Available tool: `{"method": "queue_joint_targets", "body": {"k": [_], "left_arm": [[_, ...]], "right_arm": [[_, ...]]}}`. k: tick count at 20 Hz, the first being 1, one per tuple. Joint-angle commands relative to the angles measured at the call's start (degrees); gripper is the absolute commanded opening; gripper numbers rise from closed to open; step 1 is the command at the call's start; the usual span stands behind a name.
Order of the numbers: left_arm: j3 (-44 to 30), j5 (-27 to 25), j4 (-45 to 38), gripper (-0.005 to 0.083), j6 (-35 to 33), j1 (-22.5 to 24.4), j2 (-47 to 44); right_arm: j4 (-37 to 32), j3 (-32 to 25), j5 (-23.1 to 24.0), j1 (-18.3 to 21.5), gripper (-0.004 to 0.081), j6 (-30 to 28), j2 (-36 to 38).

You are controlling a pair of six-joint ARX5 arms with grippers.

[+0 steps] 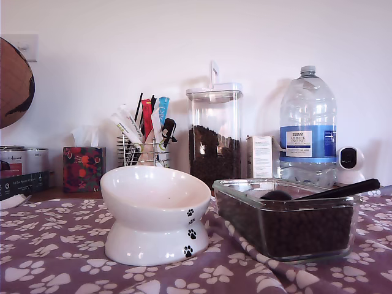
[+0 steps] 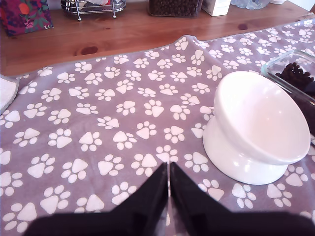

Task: Measure one spoon of cat food and pour it into the food bowl

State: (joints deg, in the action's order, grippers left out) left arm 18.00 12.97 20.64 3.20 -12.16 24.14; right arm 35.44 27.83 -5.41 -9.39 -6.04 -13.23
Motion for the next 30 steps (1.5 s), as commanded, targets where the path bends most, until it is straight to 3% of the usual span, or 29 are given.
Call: {"method": "queue_joint_targets", "body": {"k": [1,9,12,14,18,24,27,30], "left_arm": [[-0.04,3.54,2.89,-0.0019,-0.04,0.15,0.17],[-0.04,6.23,1.16,-0.0019,0.0,0.07,0.17],[-0.04,9.6,-0.7,-0.0019,0.0,-1.01,0.22],[-0.04,11.58,-2.25,-0.0019,0.02,-2.19,0.22],[-0.04,14.86,-4.83,-0.0019,-0.02,-5.95,0.24],[-0.04,14.88,-5.07,-0.0019,-0.02,-8.87,0.22],[-0.04,15.15,-5.05,-0.0019,-0.02,-8.98,0.22],[-0.04,15.12,-5.07,-0.0019,-0.02,-9.01,0.22]], "right_arm": [[-1.31,-0.76,-0.52,0.02,-0.001,0.26,-0.48],[-2.34,-0.74,-1.42,0.02,-0.001,-0.02,-1.07],[-2.36,0.09,-5.09,-0.66,-0.001,0.0,-5.18],[-2.36,1.9,-5.16,-2.23,-0.001,0.0,-9.53],[-0.07,8.52,-5.16,-7.19,0.0001,0.22,-20.24],[9.73,21.29,-5.14,-15.15,0.0079,0.39,-40.11],[17.27,28.83,-4.33,-16.63,0.0113,1.75,-48.39],[19.87,30.93,-4.24,-16.65,0.0129,2.64,-51.45]]}}
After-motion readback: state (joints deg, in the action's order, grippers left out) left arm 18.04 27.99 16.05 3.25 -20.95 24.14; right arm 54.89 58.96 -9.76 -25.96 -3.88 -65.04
